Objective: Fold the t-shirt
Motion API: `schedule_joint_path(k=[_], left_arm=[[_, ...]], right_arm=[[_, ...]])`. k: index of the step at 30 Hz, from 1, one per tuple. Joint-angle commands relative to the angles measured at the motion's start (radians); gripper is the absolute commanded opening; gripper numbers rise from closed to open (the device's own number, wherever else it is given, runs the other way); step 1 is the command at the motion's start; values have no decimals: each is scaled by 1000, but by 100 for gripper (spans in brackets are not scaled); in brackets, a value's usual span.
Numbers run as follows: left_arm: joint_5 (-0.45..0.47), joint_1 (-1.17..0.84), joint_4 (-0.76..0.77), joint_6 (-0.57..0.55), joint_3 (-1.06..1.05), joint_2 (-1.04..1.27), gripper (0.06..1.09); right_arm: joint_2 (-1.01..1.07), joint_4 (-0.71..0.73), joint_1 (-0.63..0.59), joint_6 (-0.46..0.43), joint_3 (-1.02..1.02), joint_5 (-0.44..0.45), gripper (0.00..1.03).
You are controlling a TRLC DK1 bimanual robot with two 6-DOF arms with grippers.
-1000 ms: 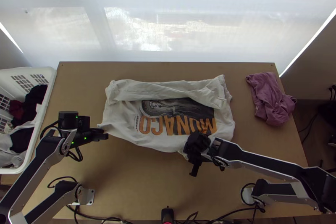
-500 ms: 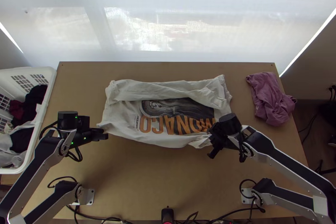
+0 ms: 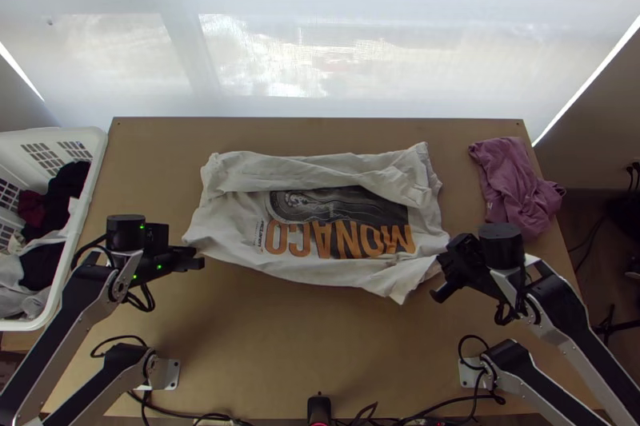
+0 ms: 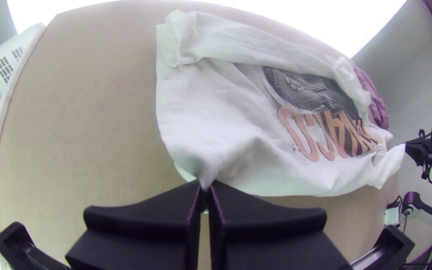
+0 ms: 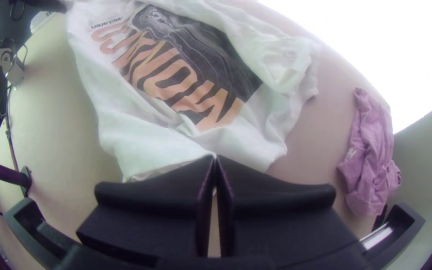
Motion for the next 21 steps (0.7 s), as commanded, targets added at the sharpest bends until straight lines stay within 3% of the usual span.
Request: schedule_joint_path(k=[1,12,21], left_arm=[[0,-10,-34,26,-1,-39,9],[-2,-12,-215,92,-8,-174,9],[-2,-10,-276,101,27,-191,9]], right_arm=[[-113,-110,-38,15,60,-1,3],[-164,-221,-52,34,178,-1,3],[-202,-307,-41,29,244,-1,3]])
